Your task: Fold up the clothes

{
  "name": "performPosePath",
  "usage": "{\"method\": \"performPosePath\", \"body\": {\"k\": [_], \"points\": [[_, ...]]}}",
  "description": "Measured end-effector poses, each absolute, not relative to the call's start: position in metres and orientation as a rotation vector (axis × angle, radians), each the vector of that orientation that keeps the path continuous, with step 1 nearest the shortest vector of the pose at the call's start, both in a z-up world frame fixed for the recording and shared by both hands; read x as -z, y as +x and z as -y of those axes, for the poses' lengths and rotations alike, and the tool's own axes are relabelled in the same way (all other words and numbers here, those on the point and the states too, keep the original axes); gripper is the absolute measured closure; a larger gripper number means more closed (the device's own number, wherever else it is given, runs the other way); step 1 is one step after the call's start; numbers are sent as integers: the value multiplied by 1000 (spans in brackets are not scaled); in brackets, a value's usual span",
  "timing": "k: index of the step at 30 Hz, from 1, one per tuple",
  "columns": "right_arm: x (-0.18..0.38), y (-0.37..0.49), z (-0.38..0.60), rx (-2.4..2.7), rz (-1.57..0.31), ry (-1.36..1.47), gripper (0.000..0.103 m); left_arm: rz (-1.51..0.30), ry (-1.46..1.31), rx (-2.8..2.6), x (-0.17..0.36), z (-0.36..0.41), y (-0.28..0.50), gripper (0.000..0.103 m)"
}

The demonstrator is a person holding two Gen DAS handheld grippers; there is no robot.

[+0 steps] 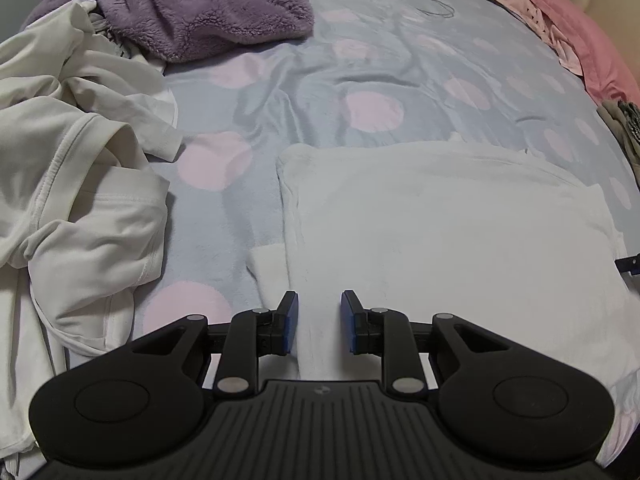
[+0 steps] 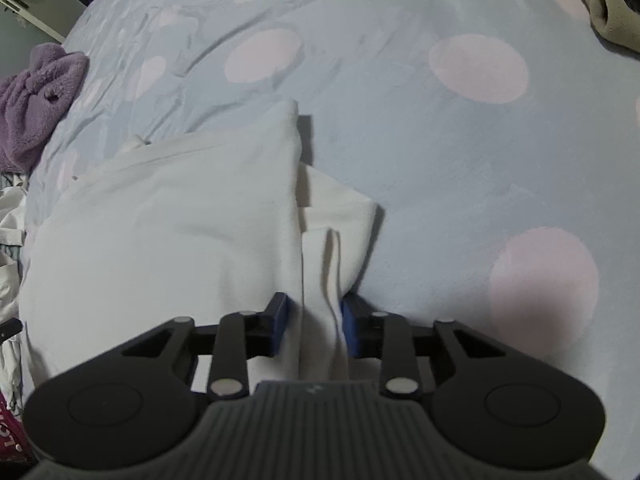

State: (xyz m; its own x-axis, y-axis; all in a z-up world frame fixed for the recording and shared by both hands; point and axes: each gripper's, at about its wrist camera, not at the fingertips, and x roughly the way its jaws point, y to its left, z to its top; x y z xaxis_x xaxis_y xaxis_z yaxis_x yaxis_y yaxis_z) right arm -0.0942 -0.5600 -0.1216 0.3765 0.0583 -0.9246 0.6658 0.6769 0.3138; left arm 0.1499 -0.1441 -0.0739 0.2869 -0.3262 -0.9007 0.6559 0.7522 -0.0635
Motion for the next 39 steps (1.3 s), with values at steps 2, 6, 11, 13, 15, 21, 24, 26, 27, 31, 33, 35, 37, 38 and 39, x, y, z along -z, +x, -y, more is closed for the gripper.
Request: {"method": "performPosePath", "body": {"k": [2, 6, 11, 13, 15, 21, 24, 26, 27, 31, 33, 35, 37, 38, 39], "points": [[121, -91, 556, 445, -1139, 745, 84, -1096, 352, 670, 73, 143, 149, 81], [106, -88, 547, 447, -1142, 685, 87, -1085, 353, 665, 70, 139, 147, 82], [71, -85, 530, 407, -1096, 677, 87, -1107, 302, 704, 65, 132, 144, 81], [56, -84, 520, 377, -1072, 682, 87, -1091, 313, 716, 62, 131, 141, 82], [42, -79, 507, 342, -1050, 681, 88, -1083, 314, 722, 60, 128, 139, 82], [10, -53, 463, 219, -1000, 693, 88, -1077, 273, 746, 55, 118, 138, 82], [-2, -34, 439, 155, -983, 696, 88, -1093, 237, 778, 56, 112, 142, 82], [-6, -18, 425, 116, -977, 699, 88, -1099, 215, 801, 58, 109, 143, 83], [-7, -10, 418, 96, -977, 701, 88, -1098, 210, 809, 58, 108, 143, 83], [-5, 23, 391, 17, -988, 709, 89, -1090, 199, 823, 58, 106, 144, 83], [-3, 38, 375, -24, -994, 710, 89, -1091, 198, 817, 58, 105, 145, 83], [0, 53, 358, -66, -1005, 712, 89, -1092, 197, 809, 58, 102, 147, 83], [5, 68, 341, -107, -1021, 710, 89, -1096, 192, 800, 59, 98, 149, 83], [8, 75, 332, -122, -1028, 704, 89, -1099, 189, 795, 60, 96, 151, 83], [11, 81, 323, -135, -1034, 696, 89, -1101, 187, 790, 60, 94, 152, 83]]}}
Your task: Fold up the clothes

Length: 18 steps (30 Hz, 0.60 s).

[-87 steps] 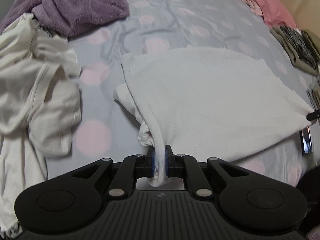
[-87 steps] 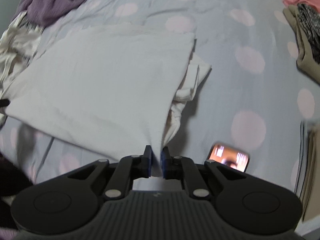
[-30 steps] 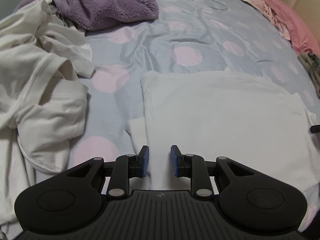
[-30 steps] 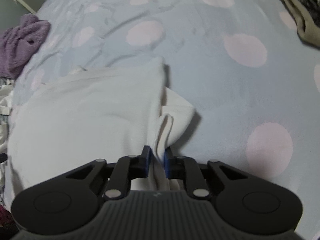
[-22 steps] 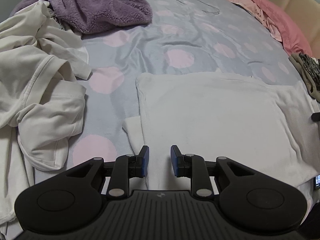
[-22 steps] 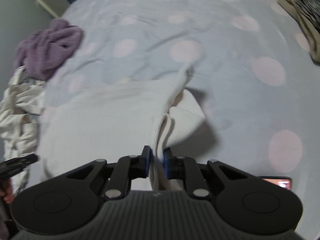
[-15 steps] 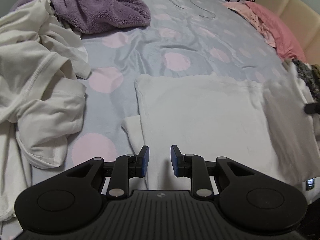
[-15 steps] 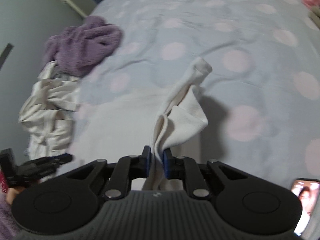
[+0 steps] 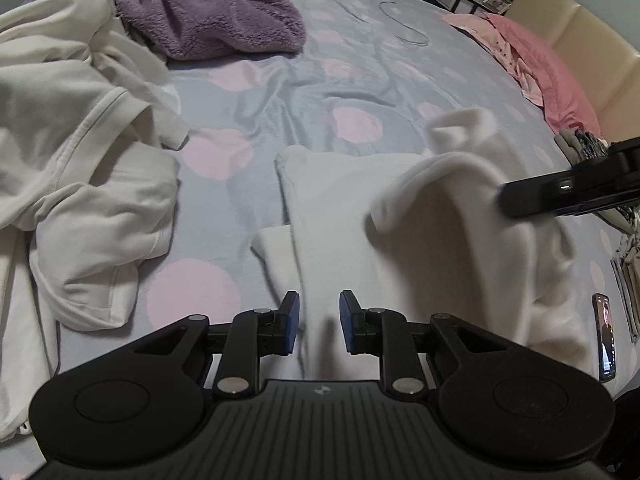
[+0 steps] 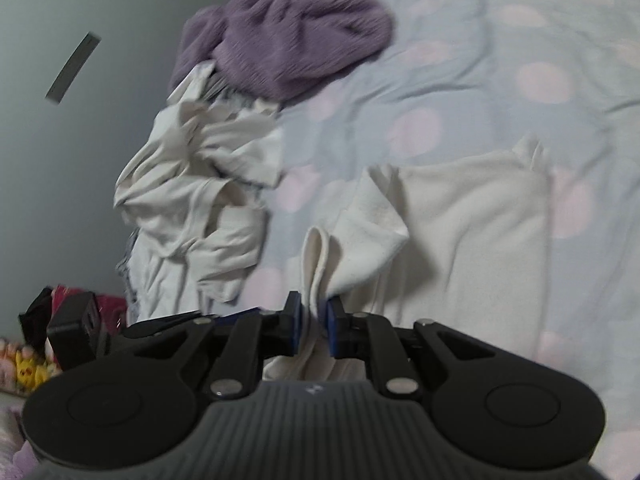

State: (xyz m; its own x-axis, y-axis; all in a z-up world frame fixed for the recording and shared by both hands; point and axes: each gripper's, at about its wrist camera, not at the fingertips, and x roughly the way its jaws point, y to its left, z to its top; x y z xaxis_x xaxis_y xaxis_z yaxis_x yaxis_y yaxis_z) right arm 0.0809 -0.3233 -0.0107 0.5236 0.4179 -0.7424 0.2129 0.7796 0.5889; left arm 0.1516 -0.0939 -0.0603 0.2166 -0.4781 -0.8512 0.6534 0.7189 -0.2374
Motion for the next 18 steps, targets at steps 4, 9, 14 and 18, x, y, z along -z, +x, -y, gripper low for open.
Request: {"method": "performPosePath", "body": {"k": [4, 9, 14, 18], "points": [[25, 102, 295, -166, -1060, 677, 89, -1112, 176, 774, 64, 86, 155, 83], [49, 116, 273, -158, -1107, 633, 88, -1135, 146, 781, 67, 78, 158, 84], [75, 124, 264, -151, -1141, 617, 87, -1123, 164, 783, 67, 77, 155, 84], [77, 124, 262, -144, -1133, 618, 81, -1117, 162, 767, 65, 78, 156, 84]]}}
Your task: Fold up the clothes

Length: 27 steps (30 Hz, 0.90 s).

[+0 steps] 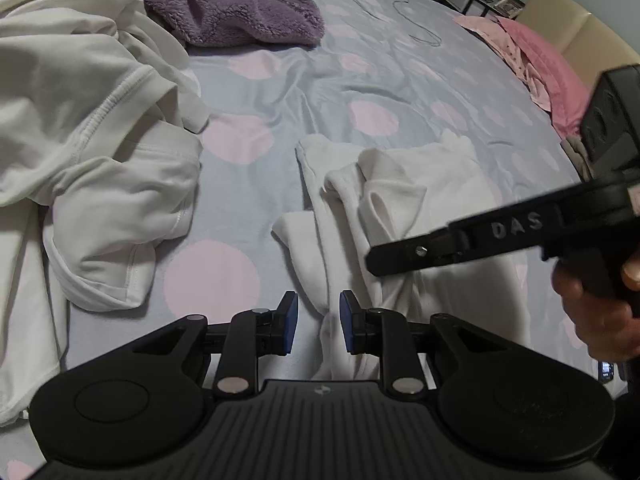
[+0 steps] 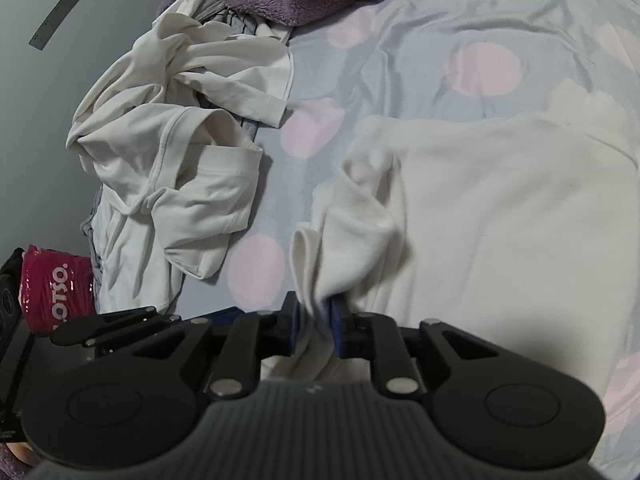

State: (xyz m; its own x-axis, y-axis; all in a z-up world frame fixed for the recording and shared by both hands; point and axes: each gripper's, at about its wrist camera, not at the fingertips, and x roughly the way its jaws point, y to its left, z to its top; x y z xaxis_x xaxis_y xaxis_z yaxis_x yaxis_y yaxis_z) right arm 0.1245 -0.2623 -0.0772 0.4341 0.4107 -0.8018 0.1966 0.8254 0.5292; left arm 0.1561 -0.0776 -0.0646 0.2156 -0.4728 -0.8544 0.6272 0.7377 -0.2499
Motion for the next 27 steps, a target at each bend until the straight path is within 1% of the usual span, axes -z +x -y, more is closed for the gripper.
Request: {"method": "performPosePath", "body": {"k": [1, 5, 6, 7, 10, 16, 18, 19, 20, 22, 23, 24, 27], "points": [[74, 123, 263, -142, -1131, 609, 76, -1116, 158, 765, 63, 78, 157, 84], [49, 111, 269, -120, -1089, 512, 72, -1112, 138, 779, 56, 85, 162, 83], [41, 107, 273, -112, -1076, 489, 68, -1110, 134, 784, 54, 88, 164, 83], [36, 102, 278, -95, -1070, 463, 66, -1108, 128, 795, 52, 91, 166, 80], [26, 85, 291, -25, -1074, 372, 66, -1106, 108, 821, 50, 103, 176, 61], [26, 41, 324, 26, -1131, 301, 65, -1146, 62, 771, 67, 123, 210, 60], [27, 26, 338, 45, -1144, 305, 65, -1144, 68, 766, 72, 131, 218, 62], [29, 21, 343, 53, -1147, 316, 64, -1152, 68, 763, 76, 135, 222, 66], [32, 16, 349, 61, -1149, 330, 64, -1161, 67, 762, 79, 140, 225, 72], [38, 9, 359, 73, -1155, 366, 64, -1184, 65, 773, 85, 150, 227, 80], [42, 7, 364, 77, -1160, 390, 64, -1176, 83, 771, 86, 154, 226, 87], [46, 6, 368, 82, -1164, 409, 64, -1166, 102, 770, 87, 159, 223, 90], [56, 5, 377, 88, -1178, 438, 64, -1054, 175, 812, 77, 168, 208, 93]]}}
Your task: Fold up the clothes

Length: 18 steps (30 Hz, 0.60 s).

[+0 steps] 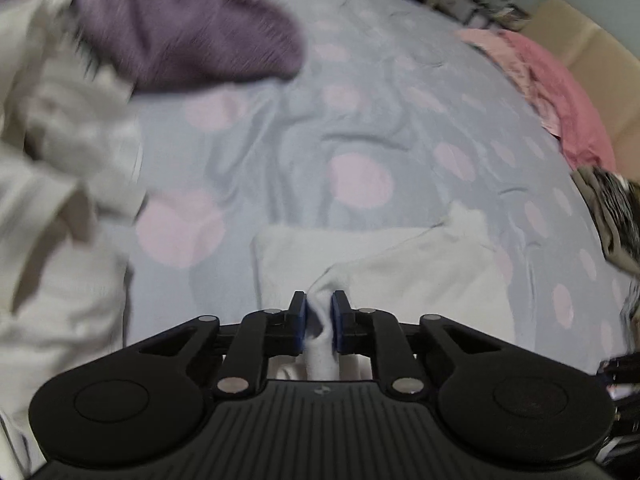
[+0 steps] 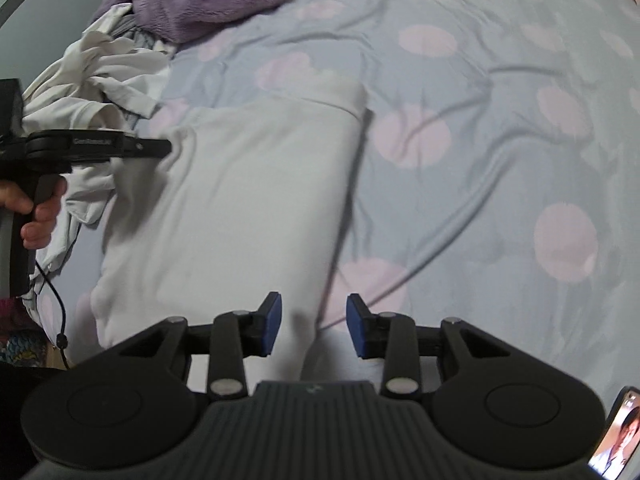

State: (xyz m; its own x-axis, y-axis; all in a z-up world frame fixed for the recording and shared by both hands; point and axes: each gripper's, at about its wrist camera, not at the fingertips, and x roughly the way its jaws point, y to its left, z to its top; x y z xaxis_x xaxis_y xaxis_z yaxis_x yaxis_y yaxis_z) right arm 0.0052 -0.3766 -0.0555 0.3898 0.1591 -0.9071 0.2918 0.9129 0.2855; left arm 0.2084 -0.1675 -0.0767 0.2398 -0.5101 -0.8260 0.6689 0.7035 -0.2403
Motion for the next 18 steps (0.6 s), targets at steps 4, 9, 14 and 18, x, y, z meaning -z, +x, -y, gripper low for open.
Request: {"method": "performPosePath", "body": {"k": [4, 9, 14, 18], "points": [[62, 5, 381, 86, -1203, 431, 64, -876, 343, 954, 65, 180, 166, 93], [71, 6, 383, 71, -1233, 448, 64, -792, 441, 1097, 65, 195, 123, 93], [74, 10, 379, 57, -1222, 453, 64, -828, 532, 1137, 80, 211, 100, 93], [70, 11, 372, 61, -1130, 435, 65, -848, 584, 1123, 90, 211, 94, 93]]}}
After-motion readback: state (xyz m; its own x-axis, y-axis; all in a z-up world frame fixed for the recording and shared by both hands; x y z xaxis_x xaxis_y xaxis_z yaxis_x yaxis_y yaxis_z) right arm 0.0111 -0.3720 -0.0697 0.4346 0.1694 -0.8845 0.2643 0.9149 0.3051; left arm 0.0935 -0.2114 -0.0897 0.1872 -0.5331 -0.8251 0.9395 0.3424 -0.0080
